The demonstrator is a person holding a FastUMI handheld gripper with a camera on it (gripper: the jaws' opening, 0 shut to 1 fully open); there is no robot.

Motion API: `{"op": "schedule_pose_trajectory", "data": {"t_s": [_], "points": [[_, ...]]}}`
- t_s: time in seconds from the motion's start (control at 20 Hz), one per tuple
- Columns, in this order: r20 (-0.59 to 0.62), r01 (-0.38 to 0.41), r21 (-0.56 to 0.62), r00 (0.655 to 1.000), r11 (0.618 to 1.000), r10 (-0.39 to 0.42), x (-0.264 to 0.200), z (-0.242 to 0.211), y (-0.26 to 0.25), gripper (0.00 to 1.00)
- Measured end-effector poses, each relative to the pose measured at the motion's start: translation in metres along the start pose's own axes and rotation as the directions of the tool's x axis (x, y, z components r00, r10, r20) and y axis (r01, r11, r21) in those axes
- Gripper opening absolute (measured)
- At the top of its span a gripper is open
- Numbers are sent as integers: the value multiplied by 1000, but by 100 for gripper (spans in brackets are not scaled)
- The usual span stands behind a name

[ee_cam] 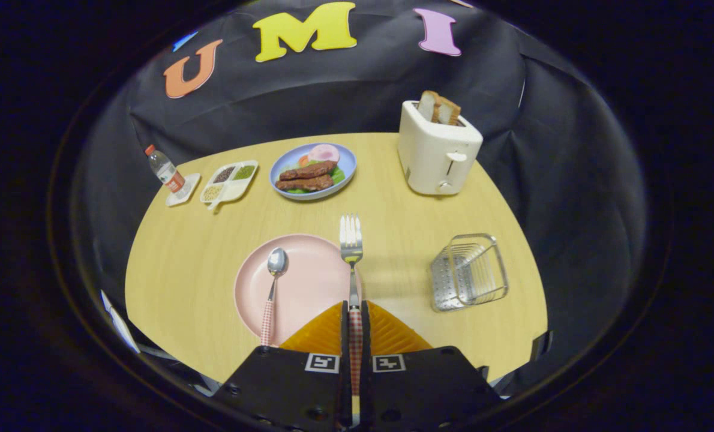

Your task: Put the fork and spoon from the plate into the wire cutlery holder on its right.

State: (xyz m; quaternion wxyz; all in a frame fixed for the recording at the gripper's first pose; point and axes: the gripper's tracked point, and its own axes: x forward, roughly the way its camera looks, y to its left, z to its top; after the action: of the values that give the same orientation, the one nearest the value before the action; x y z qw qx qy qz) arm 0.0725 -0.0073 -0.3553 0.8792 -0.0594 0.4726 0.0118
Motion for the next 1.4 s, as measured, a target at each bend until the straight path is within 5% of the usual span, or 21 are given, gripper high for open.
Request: {"op": "schedule_pose_trajectory", "data": {"t_s": [0.45,0.9,1.4], "points": [[2,63,5,998,998,-63,-53,12,-100,5],[-213,40,-18,976,999,-43,-57,-7,-122,5],[-515,39,3,857,999,-32,-11,-24,-135,5]]}}
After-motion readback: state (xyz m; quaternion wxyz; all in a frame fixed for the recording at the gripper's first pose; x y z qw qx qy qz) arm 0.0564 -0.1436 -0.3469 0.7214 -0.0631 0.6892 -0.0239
